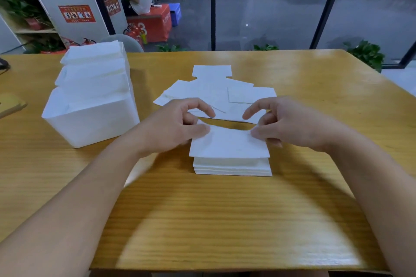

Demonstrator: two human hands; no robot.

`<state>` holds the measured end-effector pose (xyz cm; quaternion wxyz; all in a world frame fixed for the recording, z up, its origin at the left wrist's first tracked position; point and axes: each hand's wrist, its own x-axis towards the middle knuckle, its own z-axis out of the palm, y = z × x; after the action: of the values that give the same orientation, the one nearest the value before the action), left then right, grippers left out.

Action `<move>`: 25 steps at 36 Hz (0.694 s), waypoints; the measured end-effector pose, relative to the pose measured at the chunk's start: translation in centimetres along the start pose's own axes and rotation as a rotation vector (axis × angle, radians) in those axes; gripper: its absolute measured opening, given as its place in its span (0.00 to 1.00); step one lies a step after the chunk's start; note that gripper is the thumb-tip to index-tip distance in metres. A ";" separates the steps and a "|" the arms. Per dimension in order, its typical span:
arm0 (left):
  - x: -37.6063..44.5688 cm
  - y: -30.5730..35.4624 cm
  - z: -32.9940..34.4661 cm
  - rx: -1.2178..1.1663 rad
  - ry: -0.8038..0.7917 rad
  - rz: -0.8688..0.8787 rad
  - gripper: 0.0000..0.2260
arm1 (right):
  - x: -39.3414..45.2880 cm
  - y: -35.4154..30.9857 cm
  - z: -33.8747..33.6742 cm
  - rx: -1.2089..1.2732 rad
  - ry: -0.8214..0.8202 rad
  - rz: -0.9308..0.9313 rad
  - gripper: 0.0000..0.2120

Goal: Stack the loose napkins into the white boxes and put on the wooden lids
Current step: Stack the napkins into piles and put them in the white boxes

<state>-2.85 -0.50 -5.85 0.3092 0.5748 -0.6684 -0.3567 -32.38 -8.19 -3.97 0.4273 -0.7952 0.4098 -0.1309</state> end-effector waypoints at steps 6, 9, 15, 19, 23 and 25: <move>-0.3 0.3 0.5 0.150 -0.061 -0.015 0.13 | 0.0 -0.2 0.3 -0.046 -0.011 0.021 0.12; -0.3 0.3 0.5 0.174 -0.073 -0.020 0.13 | 0.0 -0.1 0.4 -0.062 -0.001 0.026 0.11; -0.2 0.2 0.3 0.171 -0.076 -0.020 0.12 | 0.5 0.6 0.1 -0.115 0.054 0.024 0.07; 0.1 -0.2 0.2 0.160 0.014 -0.013 0.09 | 1.9 1.9 0.5 -0.225 0.358 -0.057 0.06; 0.6 -0.9 0.4 0.198 0.101 0.013 0.05 | 2.7 2.9 1.1 -0.385 0.376 -0.097 0.10; 0.7 -1.1 0.7 0.232 0.100 0.011 0.04 | 2.8 3.1 0.9 -0.437 0.364 -0.070 0.11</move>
<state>-2.90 -1.23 -7.17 0.2755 0.6201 -0.6920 -0.2464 -31.81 -10.72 -7.28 0.1606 -0.8456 0.4704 -0.1948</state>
